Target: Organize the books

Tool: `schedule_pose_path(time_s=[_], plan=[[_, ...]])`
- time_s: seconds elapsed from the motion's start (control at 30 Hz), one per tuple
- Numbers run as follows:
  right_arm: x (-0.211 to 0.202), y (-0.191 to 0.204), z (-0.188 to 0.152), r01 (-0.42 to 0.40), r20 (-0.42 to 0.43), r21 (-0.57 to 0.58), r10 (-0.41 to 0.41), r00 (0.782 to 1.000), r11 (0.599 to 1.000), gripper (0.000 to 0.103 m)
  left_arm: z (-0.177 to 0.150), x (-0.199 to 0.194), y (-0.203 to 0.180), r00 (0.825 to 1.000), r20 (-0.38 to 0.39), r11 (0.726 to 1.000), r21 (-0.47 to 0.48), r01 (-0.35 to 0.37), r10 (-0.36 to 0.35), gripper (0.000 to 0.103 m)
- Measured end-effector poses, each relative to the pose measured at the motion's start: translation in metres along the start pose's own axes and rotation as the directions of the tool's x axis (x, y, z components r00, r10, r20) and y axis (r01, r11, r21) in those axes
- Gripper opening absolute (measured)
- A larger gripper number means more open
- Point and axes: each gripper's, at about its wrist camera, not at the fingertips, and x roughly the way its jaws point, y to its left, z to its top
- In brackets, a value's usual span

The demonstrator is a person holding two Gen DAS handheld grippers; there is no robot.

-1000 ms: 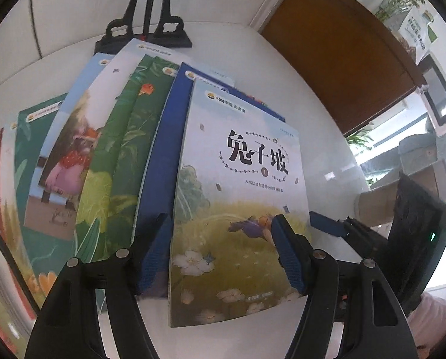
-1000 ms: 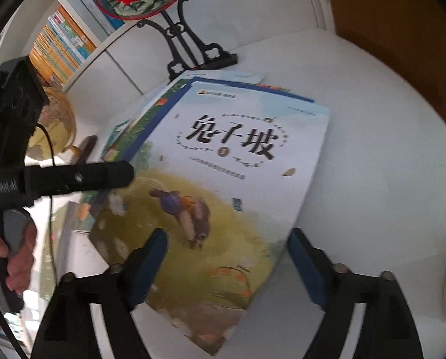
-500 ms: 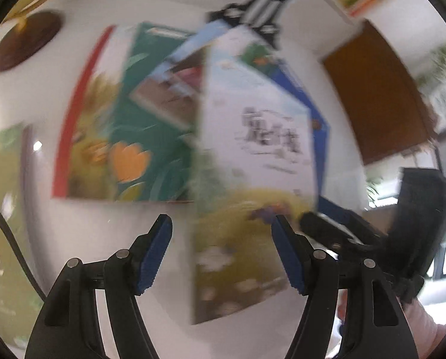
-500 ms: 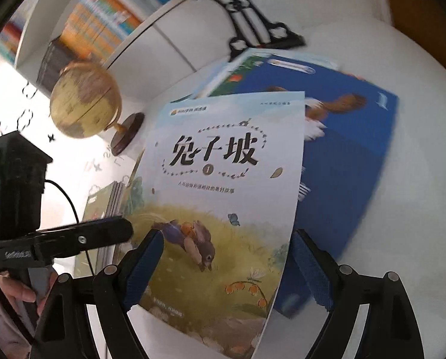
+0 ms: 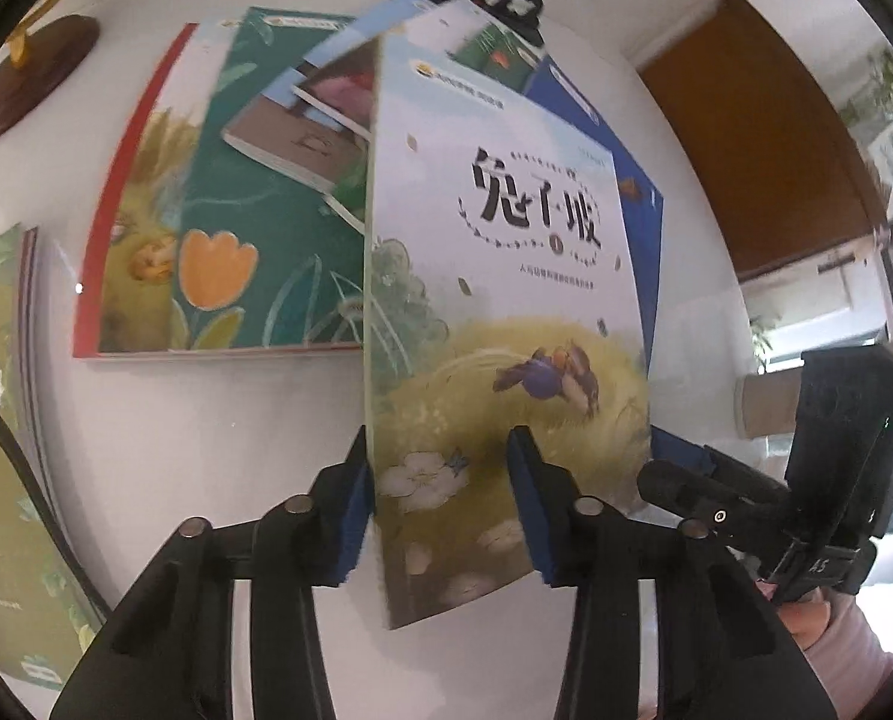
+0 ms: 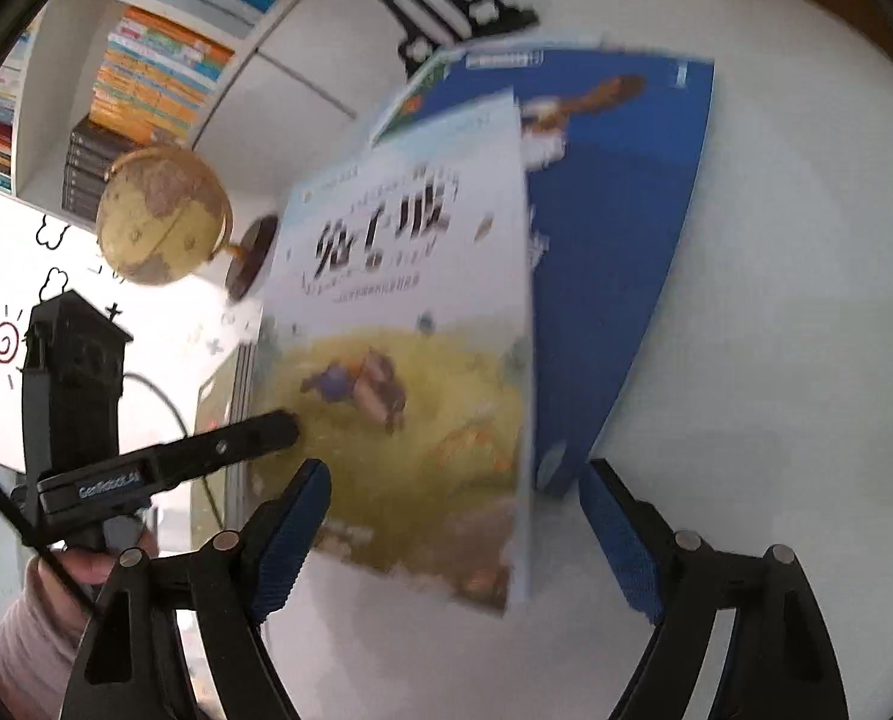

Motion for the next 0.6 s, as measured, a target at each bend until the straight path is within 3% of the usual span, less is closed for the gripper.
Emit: schedule_pose_path(time_s=[0.1, 0.17, 0.2, 0.23, 0.37, 0.47, 0.6], plan=[[-0.001, -0.002, -0.003, -0.017, -0.005, 0.027, 0.017, 1.000, 1.000, 0.077, -0.001, 0.002, -0.005, 1.000, 0.000, 1.000, 0.007, -0.024, 0.024, 0.038], [-0.003, -0.003, -0.004, 0.007, -0.007, 0.033, -0.007, 1.000, 0.999, 0.057, 0.000, 0.000, -0.007, 0.998, 0.017, 0.998, 0.008, -0.060, 0.060, 0.038], [-0.005, -0.004, -0.004, 0.032, -0.010, 0.030, -0.032, 0.999, 0.999, 0.037, 0.000, -0.004, -0.007, 0.996, 0.031, 0.997, 0.011, -0.079, 0.078, 0.038], [-0.011, -0.003, -0.007, 0.031, 0.002, 0.015, -0.031, 1.000, 0.999, 0.026, 0.000, -0.005, -0.006, 0.996, 0.035, 0.996, 0.011, -0.083, 0.083, 0.038], [-0.031, 0.006, -0.014, -0.175, 0.050, -0.007, 0.175, 0.983, 0.985, 0.023, 0.002, -0.013, 0.009, 0.994, 0.042, 0.994, -0.021, -0.104, 0.105, 0.038], [-0.025, 0.009, -0.019, -0.309, -0.009, 0.031, 0.309, 0.951, 0.951, 0.023, 0.001, -0.015, 0.024, 0.995, 0.035, 0.993, -0.075, -0.094, 0.097, 0.038], [-0.002, 0.003, -0.026, -0.224, -0.057, 0.092, 0.230, 0.972, 0.970, 0.023, -0.002, -0.020, 0.030, 0.995, 0.033, 0.992, -0.093, -0.088, 0.091, 0.038]])
